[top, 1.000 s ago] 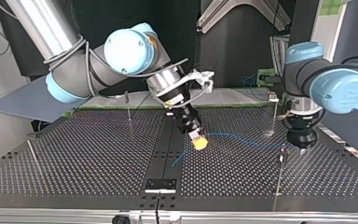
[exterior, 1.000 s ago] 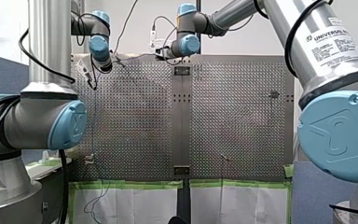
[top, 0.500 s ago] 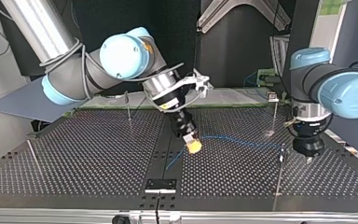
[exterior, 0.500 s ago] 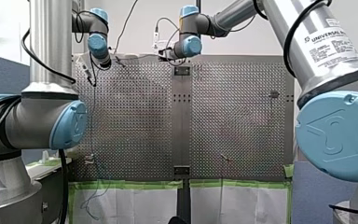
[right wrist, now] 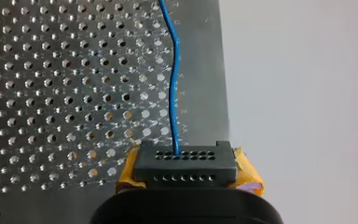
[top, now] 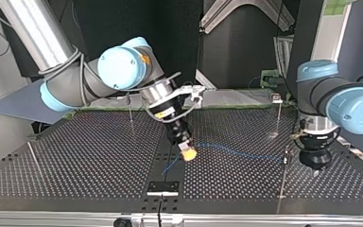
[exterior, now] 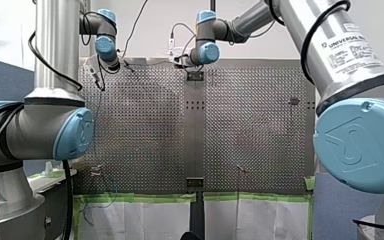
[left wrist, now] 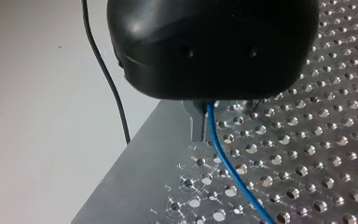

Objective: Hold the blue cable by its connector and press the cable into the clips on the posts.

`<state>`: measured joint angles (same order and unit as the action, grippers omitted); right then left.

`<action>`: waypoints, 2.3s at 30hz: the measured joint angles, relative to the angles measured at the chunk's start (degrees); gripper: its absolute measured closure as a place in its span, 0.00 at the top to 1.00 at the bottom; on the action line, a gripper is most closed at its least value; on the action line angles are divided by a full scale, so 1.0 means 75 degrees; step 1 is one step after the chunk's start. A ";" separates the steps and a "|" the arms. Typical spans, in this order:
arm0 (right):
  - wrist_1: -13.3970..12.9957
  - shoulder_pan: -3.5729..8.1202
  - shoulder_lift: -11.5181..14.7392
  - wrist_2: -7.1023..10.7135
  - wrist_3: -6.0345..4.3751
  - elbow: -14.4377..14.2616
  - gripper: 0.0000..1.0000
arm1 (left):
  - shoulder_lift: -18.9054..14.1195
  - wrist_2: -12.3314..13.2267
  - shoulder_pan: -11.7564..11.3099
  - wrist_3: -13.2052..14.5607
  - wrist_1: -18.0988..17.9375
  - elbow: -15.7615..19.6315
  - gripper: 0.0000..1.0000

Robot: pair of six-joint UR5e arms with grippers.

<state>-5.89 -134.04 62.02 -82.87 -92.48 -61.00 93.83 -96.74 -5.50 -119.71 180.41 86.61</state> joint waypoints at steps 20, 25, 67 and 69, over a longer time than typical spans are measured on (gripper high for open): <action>0.0077 0.0167 -0.0727 0.0067 -0.0123 0.0969 0.00 | 0.0487 0.0035 -0.0170 0.0107 0.0014 -0.0436 0.00; 0.0089 0.0211 -0.0766 0.0071 -0.0128 0.1018 0.00 | 0.0550 0.0090 -0.0132 0.0120 0.0022 -0.0439 0.00; 0.0132 0.0195 -0.0777 0.0103 -0.0129 0.1040 0.00 | -0.0011 -0.0485 -0.0001 0.0349 0.1272 0.0003 1.00; 0.0138 0.0199 -0.0776 0.0102 -0.0130 0.1043 0.00 | -0.0134 -0.0607 -0.0008 0.0339 0.1398 0.0122 1.00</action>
<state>-4.86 -132.55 56.19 -82.10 -93.45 -53.18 92.82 -101.30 -5.55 -117.17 190.90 87.53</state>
